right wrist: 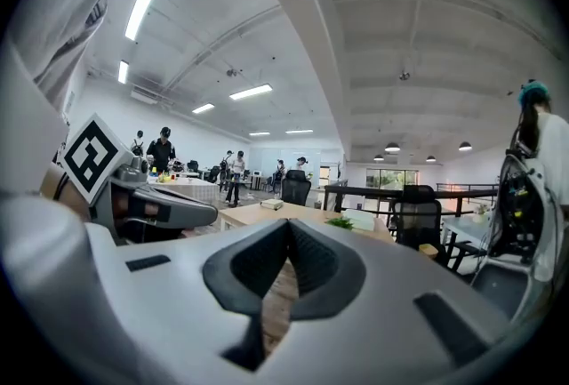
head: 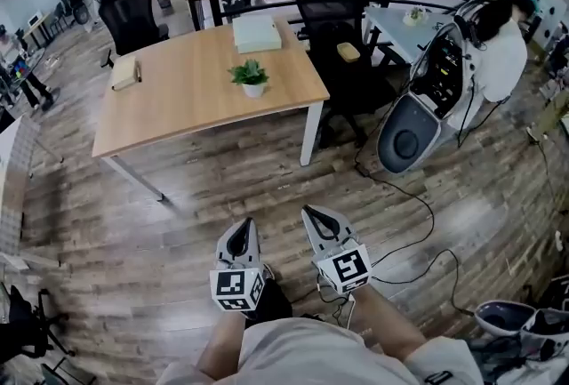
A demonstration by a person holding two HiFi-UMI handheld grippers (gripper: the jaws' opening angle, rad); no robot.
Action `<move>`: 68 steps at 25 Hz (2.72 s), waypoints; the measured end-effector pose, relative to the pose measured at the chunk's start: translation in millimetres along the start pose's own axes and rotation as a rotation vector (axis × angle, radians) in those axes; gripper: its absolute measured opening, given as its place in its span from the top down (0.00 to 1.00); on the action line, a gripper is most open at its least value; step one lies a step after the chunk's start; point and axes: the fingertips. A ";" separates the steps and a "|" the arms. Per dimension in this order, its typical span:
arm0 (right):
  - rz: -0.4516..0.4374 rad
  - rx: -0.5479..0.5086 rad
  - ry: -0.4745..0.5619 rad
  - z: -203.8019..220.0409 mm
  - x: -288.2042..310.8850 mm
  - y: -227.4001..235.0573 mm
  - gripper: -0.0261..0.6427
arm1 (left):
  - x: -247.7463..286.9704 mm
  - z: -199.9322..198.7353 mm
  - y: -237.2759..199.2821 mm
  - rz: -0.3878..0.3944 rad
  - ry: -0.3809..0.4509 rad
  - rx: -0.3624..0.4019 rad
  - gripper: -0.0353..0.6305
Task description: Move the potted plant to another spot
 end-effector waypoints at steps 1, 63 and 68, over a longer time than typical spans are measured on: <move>-0.008 -0.008 -0.004 1.0 12.6 -0.3 0.95 | 8.1 -1.2 -10.7 0.002 -0.002 0.000 0.93; -0.192 0.091 -0.201 105.5 401.5 275.7 0.51 | 375.5 -13.2 -253.9 -0.127 -0.304 -0.081 0.93; -0.210 0.055 -0.222 126.1 409.5 268.9 0.47 | 375.9 6.2 -262.5 -0.142 -0.340 -0.092 0.93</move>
Point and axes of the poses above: the fingertips, and each gripper's own axes: x forward along the fingers, y to its right, z out of its underside, and after that the axes turned 4 degrees about z, right-handed
